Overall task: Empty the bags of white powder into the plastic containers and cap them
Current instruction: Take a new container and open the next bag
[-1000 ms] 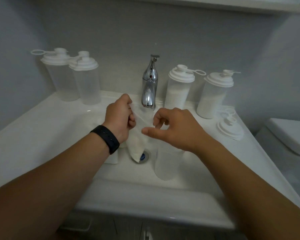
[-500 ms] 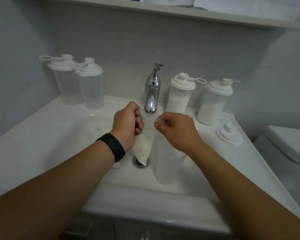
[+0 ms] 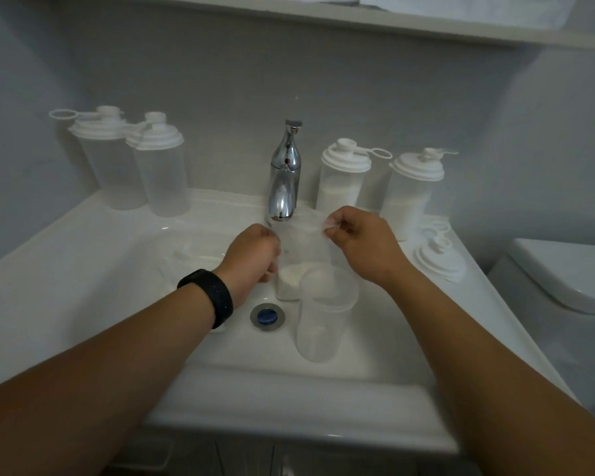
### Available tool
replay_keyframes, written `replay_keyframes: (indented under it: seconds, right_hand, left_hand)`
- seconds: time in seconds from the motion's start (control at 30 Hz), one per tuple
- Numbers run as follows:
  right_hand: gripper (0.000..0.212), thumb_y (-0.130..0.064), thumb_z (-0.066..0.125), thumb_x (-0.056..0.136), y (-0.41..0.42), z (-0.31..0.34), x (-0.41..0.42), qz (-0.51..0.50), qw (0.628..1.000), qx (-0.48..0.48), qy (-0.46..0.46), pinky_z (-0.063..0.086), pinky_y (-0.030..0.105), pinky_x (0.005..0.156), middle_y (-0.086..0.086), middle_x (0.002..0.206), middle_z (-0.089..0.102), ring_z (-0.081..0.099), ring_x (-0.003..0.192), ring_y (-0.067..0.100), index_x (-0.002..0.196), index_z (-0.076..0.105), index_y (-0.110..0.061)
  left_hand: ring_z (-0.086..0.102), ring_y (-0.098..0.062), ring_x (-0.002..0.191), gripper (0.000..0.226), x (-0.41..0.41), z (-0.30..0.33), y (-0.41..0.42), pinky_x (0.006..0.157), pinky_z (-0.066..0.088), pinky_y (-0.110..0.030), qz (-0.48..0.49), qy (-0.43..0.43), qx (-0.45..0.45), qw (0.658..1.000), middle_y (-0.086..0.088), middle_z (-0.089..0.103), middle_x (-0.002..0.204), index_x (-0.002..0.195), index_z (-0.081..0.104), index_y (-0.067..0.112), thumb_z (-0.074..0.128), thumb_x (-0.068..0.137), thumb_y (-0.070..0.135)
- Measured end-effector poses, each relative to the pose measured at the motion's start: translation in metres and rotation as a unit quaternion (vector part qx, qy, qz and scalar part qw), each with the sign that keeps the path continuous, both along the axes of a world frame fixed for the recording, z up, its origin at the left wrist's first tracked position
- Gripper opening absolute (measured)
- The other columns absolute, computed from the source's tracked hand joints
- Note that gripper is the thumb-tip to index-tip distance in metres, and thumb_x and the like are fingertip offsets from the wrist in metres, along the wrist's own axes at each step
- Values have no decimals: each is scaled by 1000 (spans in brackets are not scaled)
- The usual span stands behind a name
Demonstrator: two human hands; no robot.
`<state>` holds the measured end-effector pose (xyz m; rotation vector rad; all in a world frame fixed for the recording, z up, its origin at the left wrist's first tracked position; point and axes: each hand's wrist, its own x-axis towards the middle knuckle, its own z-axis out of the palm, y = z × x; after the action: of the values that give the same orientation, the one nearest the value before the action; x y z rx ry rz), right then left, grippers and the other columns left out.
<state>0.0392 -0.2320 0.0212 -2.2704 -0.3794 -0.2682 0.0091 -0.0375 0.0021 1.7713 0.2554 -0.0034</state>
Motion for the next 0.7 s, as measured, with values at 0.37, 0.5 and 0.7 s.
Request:
replay_keyframes:
  seconds: [0.37,0.5,0.7]
  right_hand:
    - [16,-10,69,95,-2,-1,2,24,989,143,18,57,41,96,2,87,75,71,89,21,89,73,-23]
    - [16,-7,67,96,-2,-2,2,28,979,199,40,54,22,80,-7,78,74,68,77,6,90,73,-20]
    - [17,-4,65,97,0,-1,0,41,965,255,52,48,12,69,-7,74,72,65,71,3,90,73,-18]
  left_hand:
    - [66,1,96,45,12,-44,0,80,53,-17,-252,-29,174,951,16,71,102,109,61,38,84,79,13]
    - [67,3,84,25,21,-53,-8,79,55,-20,-236,-85,172,953,14,73,91,98,67,36,83,84,22]
    - [65,-7,96,23,26,-68,-13,84,51,-25,-224,-84,191,952,20,68,97,108,65,38,75,90,30]
